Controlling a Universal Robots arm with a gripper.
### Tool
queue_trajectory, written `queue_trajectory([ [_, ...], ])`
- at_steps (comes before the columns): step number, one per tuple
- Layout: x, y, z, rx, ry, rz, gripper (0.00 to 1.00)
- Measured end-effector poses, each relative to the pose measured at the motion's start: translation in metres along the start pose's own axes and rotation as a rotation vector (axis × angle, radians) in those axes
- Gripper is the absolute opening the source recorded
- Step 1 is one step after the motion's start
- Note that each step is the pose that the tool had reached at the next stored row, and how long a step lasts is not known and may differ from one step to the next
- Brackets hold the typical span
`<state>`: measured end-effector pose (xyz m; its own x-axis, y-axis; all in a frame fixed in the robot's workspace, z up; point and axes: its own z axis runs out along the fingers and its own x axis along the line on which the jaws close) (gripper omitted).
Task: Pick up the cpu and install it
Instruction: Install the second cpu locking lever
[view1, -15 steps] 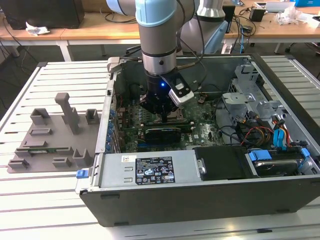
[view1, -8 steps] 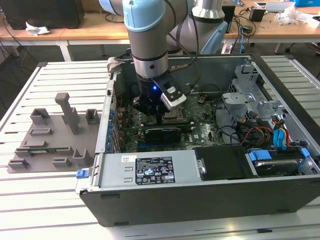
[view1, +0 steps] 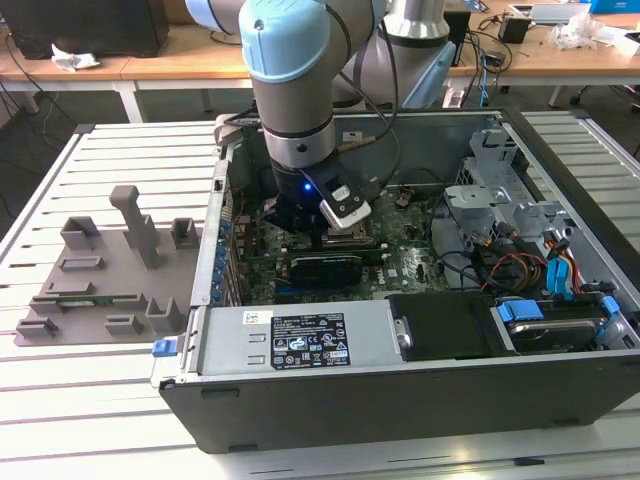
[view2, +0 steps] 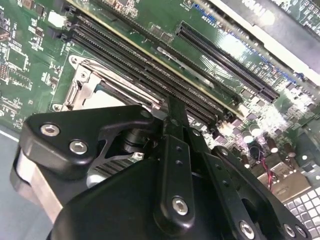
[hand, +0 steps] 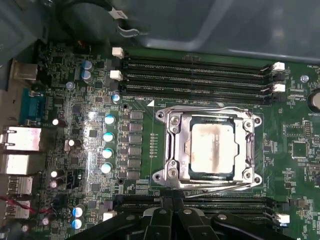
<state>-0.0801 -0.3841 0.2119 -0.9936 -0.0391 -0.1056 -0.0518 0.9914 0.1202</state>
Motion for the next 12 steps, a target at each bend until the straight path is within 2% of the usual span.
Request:
queue_trajectory([
  [1,0.0004,-0.0018,0.0002,-0.0098,-0.0008,0.001,0.11],
  [3,0.0016,-0.0059,0.0008,-0.0383,-0.0030,0.004,0.11],
  [7,0.0029,-0.0085,0.0032,-0.0599,-0.0045,0.006,0.11],
  [8,0.0032,-0.0087,0.0039,-0.0762,-0.0053,0.008,0.11],
  [9,0.0039,-0.0087,0.0044,-0.0974,-0.0064,0.010,0.11],
  [11,0.0047,-0.0089,0.0067,-0.1094,-0.0072,0.011,0.11],
  [12,0.0050,-0.0090,0.0073,-0.1119,-0.0073,0.011,0.11],
])
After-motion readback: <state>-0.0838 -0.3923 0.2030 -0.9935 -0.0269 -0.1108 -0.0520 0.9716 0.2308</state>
